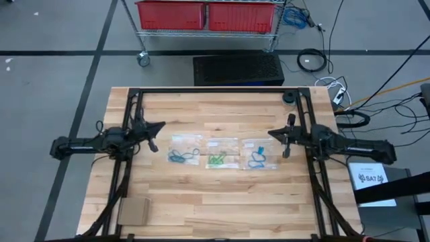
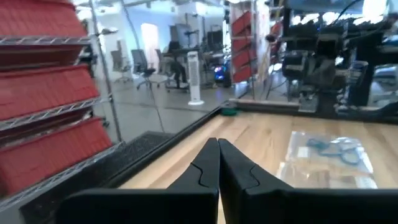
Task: Sort rubber bands
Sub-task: Return to Home Position
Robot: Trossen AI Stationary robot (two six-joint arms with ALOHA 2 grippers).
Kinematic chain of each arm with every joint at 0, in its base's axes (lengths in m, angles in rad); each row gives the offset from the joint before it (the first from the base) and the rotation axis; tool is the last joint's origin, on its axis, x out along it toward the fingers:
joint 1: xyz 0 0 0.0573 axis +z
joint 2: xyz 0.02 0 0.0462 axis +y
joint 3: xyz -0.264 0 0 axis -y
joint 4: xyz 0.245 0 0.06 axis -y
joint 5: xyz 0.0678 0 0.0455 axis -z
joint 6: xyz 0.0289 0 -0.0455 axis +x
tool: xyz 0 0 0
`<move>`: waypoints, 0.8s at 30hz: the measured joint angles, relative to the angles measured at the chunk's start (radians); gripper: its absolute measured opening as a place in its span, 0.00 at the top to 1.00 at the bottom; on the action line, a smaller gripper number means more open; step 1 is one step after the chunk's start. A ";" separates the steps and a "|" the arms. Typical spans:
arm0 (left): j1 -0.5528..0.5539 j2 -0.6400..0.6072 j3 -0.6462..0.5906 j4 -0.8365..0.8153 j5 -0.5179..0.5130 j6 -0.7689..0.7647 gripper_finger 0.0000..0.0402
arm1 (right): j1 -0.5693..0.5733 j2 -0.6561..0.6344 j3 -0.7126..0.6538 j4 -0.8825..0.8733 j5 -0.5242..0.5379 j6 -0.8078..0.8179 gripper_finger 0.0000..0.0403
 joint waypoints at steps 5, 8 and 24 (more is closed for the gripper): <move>0.005 -0.004 0.000 -0.019 -0.023 -0.024 1.00 | -0.096 0.017 -0.001 -0.005 -0.121 0.002 1.00; 0.005 -0.004 0.000 -0.019 -0.023 -0.009 0.99 | -0.128 0.016 0.000 -0.001 -0.124 -0.010 1.00; 0.005 0.000 0.000 -0.019 -0.046 0.002 0.95 | -0.155 0.038 0.000 -0.008 -0.048 0.232 1.00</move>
